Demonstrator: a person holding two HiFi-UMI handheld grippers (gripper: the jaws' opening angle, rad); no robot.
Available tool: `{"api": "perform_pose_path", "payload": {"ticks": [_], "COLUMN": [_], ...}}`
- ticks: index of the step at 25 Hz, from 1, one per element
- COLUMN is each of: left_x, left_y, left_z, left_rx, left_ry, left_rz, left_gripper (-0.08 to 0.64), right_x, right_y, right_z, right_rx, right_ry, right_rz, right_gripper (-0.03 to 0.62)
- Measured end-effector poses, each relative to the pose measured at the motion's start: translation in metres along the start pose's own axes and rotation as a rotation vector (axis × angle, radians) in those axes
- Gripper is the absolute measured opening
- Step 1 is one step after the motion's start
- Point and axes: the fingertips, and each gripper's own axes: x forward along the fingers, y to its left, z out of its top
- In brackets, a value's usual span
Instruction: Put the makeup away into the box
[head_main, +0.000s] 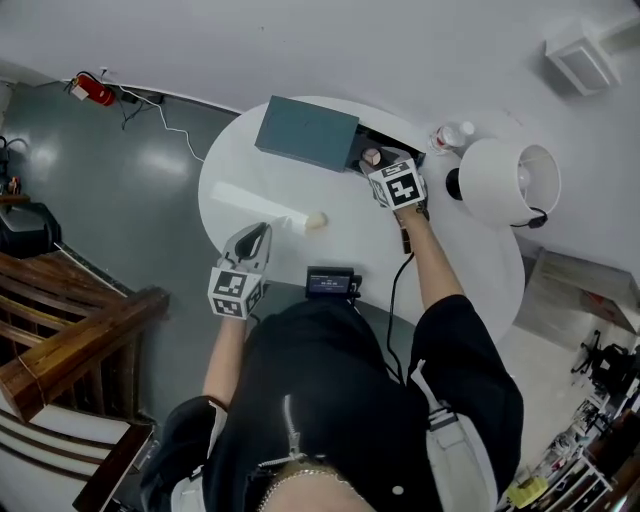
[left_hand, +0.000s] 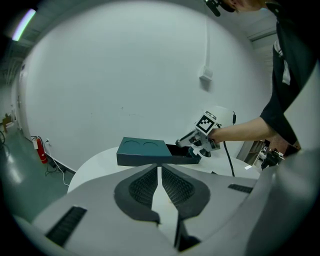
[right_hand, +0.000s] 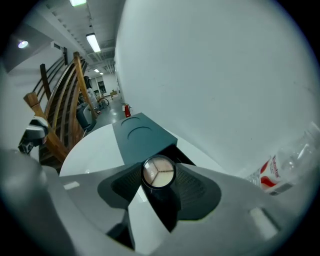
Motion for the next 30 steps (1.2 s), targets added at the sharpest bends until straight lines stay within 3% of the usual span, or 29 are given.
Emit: {"api": "perform_pose_path", "payload": {"ticks": [6,17,23,30], "left_x": [-0.002,-0.010,-0.010,-0.010], "left_y": [0.002,0.016,0.016,0.014], "left_z": [-0.010,-0.014,-0.015,-0.008], "left_rx": [-0.024,-0.050,-0.060,-0.049], "left_ry": [0.018,0.026,0.022,0.007], "left_rz": [0.028,0.080,0.092,0.091], "left_gripper": [0.014,0.015,0.015,0.015], "right_x": [0.042,0.086,0.088,0.069], "right_y": [-0.030,-0.030,-0.027,-0.034], "right_z": [-0.017,-0.037,-0.035,-0.026], "right_rx": [0.018,0.041,0.037,0.044], "right_ry": [0.123,0.242,0.235,0.136], "right_rz": [-0.019,-0.003,0.003,-0.042], "right_gripper": [0.207,0.207,0.209,0.225]}}
